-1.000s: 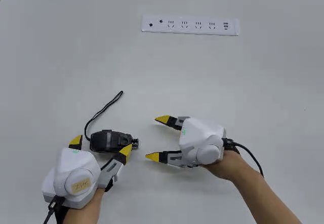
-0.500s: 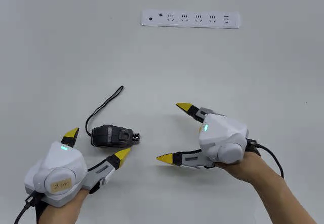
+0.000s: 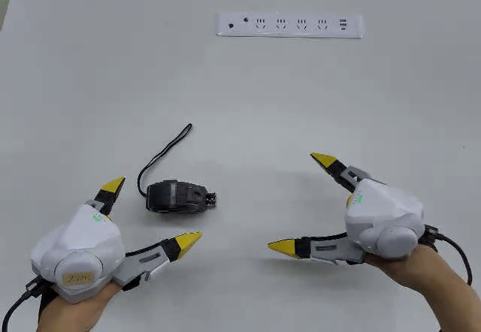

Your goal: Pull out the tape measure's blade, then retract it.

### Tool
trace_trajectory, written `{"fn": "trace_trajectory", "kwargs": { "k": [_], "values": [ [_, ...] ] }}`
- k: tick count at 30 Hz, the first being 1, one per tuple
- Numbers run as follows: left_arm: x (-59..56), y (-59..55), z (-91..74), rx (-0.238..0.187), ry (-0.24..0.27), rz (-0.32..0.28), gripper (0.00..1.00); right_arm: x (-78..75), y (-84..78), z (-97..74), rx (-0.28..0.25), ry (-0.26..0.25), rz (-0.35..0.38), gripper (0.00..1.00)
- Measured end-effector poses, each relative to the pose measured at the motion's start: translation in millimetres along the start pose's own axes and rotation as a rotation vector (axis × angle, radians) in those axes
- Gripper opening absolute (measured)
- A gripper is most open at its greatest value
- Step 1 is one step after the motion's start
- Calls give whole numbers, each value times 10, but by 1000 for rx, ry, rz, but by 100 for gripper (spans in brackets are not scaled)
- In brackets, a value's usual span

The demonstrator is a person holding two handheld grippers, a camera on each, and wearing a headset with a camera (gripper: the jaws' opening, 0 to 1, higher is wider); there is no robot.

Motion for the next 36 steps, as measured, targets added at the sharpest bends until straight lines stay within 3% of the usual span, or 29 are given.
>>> {"fn": "trace_trajectory", "kwargs": {
  "k": [2,12,18,21,27,34,36],
  "values": [
    [-3,-9,-18,3,-3,32,91,-19,-26,-65,-8,-15,20,100],
    [5,-81,-150,-14,-52,52,93,0,-222,-378,-16,-66,75,100],
    [-61,-83,-258,-71,-87,48,96,22,-310,-524,-37,-109,89,100],
    [-81,-111,-301,-91,-84,50,100,39,-343,-610,-46,-129,105,100],
    [-131,-293,-322,-60,-72,91,100,105,-396,-704,-75,-151,127,100],
    [-134,-314,-328,-56,-69,95,100,115,-410,-709,-77,-152,134,100],
    [-121,-348,-395,-76,-47,81,100,218,-461,-758,-97,-163,163,100]
  ]
}}
Point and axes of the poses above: the centre of the closed fingertips' face, and the gripper's own axes: z roughly forward along the fingers, x roughly to its left, y roughly out of its top, the point moved 1 cm from there along -z, roughly backward along the fingers, and after that the axes turned 11 degrees about x, right-handed, at the moved point
